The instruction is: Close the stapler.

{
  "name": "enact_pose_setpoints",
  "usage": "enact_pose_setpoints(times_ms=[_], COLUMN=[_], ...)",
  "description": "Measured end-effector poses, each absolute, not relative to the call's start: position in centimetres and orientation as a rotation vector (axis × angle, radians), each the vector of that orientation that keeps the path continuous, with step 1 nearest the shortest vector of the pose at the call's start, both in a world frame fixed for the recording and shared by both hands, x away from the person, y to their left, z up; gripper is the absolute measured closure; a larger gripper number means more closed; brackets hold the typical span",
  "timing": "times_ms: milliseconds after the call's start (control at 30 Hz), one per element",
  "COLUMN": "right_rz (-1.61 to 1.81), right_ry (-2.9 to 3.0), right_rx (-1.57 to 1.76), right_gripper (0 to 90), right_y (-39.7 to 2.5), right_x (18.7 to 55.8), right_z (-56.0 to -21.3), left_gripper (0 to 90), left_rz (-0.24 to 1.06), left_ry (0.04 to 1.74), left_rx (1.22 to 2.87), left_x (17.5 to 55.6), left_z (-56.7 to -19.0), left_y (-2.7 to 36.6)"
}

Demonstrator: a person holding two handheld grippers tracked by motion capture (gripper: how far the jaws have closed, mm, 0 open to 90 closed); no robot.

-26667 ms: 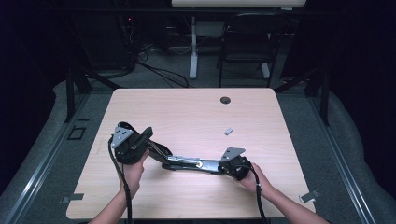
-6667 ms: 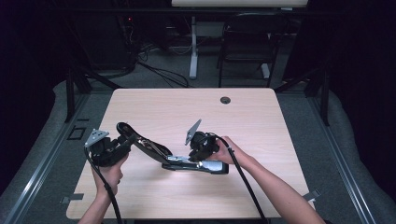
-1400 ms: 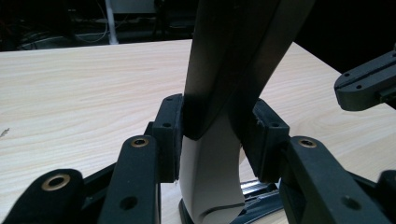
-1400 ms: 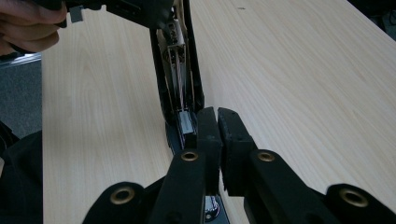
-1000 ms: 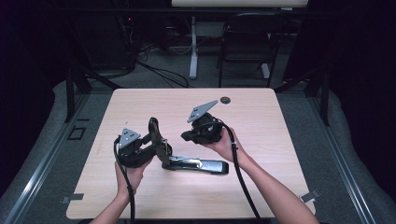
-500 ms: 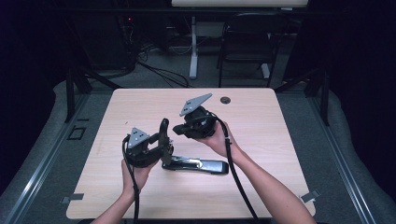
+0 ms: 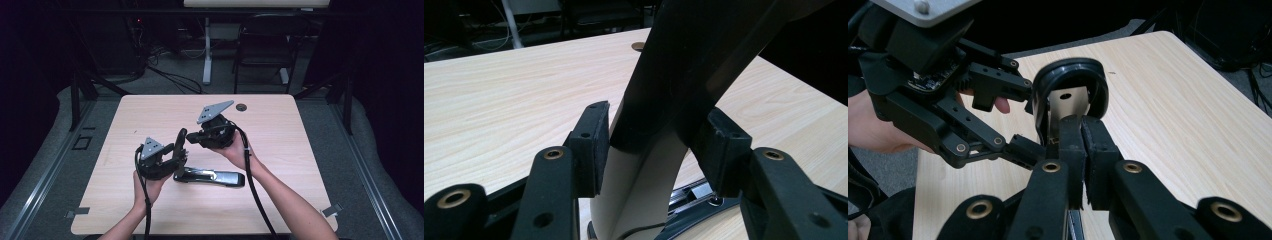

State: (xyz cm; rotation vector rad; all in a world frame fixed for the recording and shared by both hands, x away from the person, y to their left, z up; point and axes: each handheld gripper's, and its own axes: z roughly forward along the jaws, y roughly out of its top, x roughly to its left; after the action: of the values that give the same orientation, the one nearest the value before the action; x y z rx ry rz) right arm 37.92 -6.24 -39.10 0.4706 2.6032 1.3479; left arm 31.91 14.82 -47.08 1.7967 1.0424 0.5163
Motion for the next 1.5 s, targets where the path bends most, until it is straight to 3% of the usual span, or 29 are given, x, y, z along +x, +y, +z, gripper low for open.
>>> enact_pose_setpoints(times_ms=[400,567,867,1200,1500], right_rz=[1.37,1.398,1.413,1.437,1.426], right_ry=[2.601,2.596,2.598,2.59,2.574], right_rx=[0.513,0.535,0.582,0.609,0.663], right_gripper=[89.7,89.9,89.8,90.0,90.0], right_y=[-8.0,-9.1,-10.8,-11.4,-12.1], right_x=[37.9,37.7,37.6,37.7,38.3], right_z=[-39.7,-40.2,-40.7,-41.1,-41.4], left_gripper=[47.1,41.5,29.1,17.1,12.9], left_rz=[0.519,0.408,0.361,0.411,0.418], left_ry=[1.001,0.982,0.946,1.058,1.187], left_rx=[1.85,1.867,1.868,1.769,1.77], left_x=[32.0,32.6,32.7,32.8,34.4], left_z=[-47.5,-47.8,-47.4,-46.8,-47.8], left_y=[13.2,13.7,14.9,18.8,21.1])
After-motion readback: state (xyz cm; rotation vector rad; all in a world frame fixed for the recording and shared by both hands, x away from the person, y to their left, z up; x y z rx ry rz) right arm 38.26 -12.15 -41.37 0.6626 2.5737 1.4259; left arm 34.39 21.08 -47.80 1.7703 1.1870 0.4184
